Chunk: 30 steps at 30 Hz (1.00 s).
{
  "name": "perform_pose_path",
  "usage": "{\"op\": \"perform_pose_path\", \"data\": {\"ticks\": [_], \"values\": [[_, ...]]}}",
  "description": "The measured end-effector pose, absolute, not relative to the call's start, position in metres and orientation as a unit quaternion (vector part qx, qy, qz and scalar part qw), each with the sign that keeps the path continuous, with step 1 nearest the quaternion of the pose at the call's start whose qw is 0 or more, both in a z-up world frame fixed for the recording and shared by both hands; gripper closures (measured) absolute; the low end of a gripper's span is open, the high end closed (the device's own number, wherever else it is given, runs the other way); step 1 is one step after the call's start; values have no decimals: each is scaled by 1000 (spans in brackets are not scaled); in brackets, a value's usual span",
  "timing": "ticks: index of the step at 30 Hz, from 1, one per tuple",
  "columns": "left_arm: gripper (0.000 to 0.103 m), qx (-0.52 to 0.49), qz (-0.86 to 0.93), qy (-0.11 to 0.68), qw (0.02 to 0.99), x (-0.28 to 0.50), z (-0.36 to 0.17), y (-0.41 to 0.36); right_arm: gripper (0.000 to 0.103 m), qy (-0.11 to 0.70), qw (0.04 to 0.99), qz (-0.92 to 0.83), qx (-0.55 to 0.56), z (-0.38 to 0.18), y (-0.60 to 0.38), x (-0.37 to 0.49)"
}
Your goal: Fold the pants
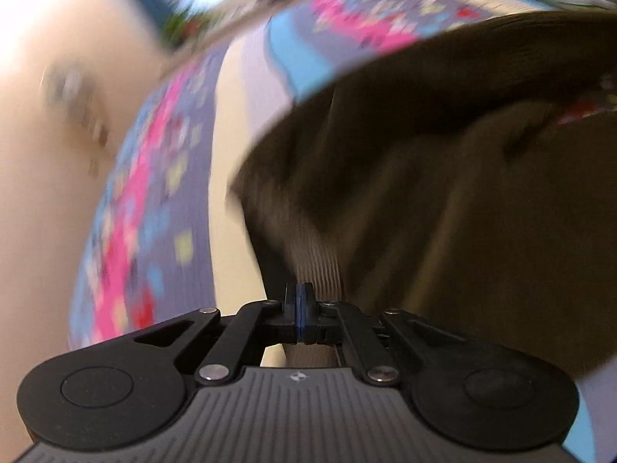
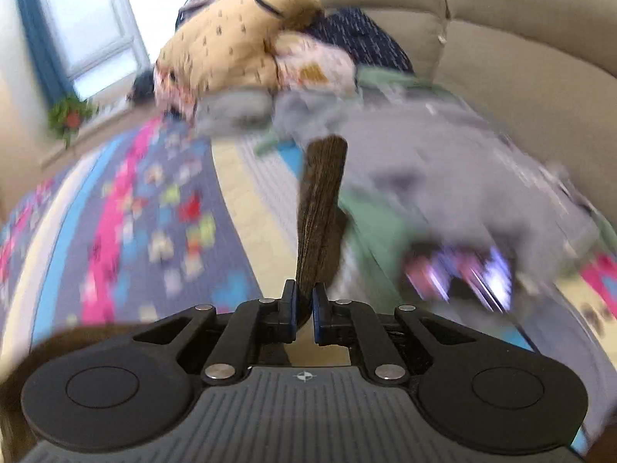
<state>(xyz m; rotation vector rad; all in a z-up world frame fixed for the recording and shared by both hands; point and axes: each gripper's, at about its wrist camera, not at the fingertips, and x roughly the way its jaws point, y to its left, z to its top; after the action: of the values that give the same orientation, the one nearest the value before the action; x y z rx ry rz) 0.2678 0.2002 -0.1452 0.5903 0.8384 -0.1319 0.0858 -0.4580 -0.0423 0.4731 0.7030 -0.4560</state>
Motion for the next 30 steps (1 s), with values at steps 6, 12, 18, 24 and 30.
{"op": "perform_pose_path", "data": {"ticks": [6,12,18,24,30], "values": [[77,58,-21,440,896,256,-145,225,103,404,832,-281,254,-167,-440,1],[0,-51,-29,378,924,322,-88,183,103,384,818,-283,321,-181,-442,-7],[0,-209,17,451,868,432,-98,161,45,349,810,-295,368,-182,-449,-4],[0,-299,78,498,810,480,-135,166,37,327,787,-337,400,-193,-464,-19],[22,-284,99,500,812,482,-150,162,35,299,756,-378,444,-211,-488,-25]]}}
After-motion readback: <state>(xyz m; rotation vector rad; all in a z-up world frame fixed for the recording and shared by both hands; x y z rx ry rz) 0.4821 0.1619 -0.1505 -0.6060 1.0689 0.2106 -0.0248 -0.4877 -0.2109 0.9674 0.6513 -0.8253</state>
